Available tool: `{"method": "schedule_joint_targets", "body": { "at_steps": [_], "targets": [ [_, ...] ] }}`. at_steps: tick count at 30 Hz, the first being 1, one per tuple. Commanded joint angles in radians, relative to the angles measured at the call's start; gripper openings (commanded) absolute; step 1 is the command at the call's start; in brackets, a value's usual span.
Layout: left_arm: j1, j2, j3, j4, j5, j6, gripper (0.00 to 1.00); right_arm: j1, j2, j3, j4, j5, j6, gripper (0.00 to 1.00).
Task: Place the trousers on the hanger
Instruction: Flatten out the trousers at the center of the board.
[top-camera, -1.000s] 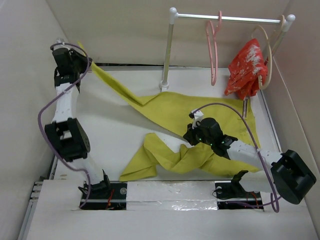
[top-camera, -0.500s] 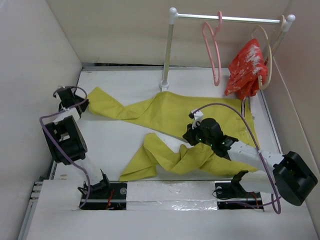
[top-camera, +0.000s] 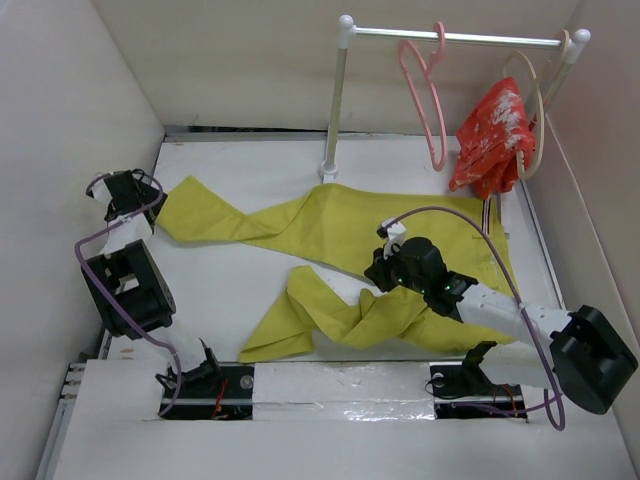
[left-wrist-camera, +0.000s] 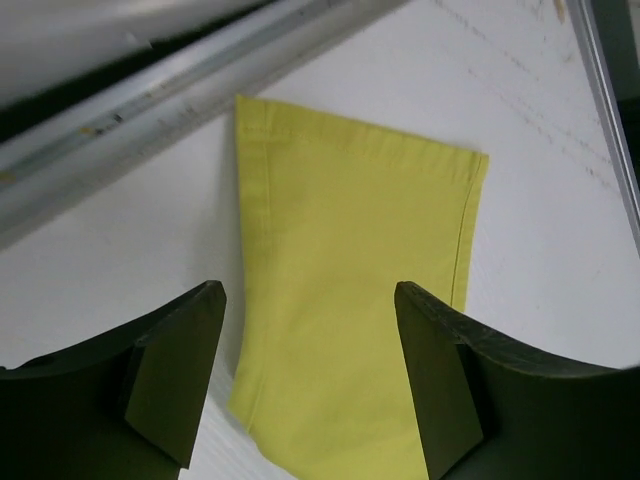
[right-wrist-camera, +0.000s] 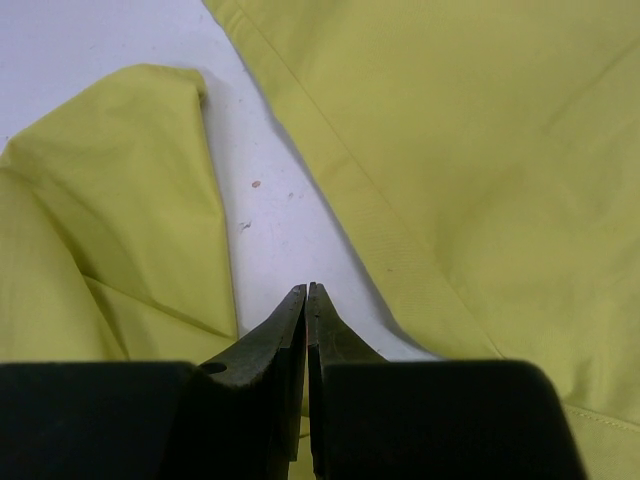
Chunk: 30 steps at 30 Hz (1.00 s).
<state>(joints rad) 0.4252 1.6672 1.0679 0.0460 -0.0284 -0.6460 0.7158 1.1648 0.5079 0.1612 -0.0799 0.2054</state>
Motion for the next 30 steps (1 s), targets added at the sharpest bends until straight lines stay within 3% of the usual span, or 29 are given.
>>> {"method": "schedule_joint_targets", "body": {
  "at_steps": [1, 5, 6, 8, 9, 13, 18, 27, 30],
  "targets": [
    [-0.034, -0.139, 0.075, -0.044, -0.209, 0.080, 0.66, 0.017, -0.016, 0.024, 0.026, 0.012, -0.017, 0.09],
    [-0.230, -0.081, 0.165, -0.037, -0.292, 0.205, 0.57, 0.017, -0.022, 0.027, 0.026, 0.011, -0.018, 0.08],
    [-0.268, 0.004, 0.260, -0.078, -0.326, 0.238, 0.51, 0.017, -0.024, 0.024, 0.031, 0.012, -0.018, 0.07],
    [-0.333, 0.119, 0.395, -0.154, -0.422, 0.285, 0.50, 0.017, -0.022, 0.020, 0.032, 0.012, -0.017, 0.04],
    [-0.367, 0.246, 0.549, -0.260, -0.439, 0.301, 0.49, 0.027, -0.019, 0.020, 0.032, 0.012, -0.017, 0.03],
    [-0.378, 0.498, 0.855, -0.445, -0.438, 0.315, 0.51, 0.027, -0.004, 0.023, 0.038, 0.015, -0.017, 0.02],
    [-0.368, 0.745, 1.196, -0.612, -0.415, 0.358, 0.60, 0.036, 0.021, 0.035, 0.035, 0.020, -0.021, 0.04],
    [-0.368, 0.854, 1.190, -0.595, -0.438, 0.427, 0.62, 0.036, 0.056, 0.055, 0.040, 0.006, -0.024, 0.09],
    [-0.359, 0.888, 1.182, -0.609, -0.456, 0.425, 0.56, 0.036, 0.064, 0.057, 0.038, 0.008, -0.023, 0.10]
  ]
}}
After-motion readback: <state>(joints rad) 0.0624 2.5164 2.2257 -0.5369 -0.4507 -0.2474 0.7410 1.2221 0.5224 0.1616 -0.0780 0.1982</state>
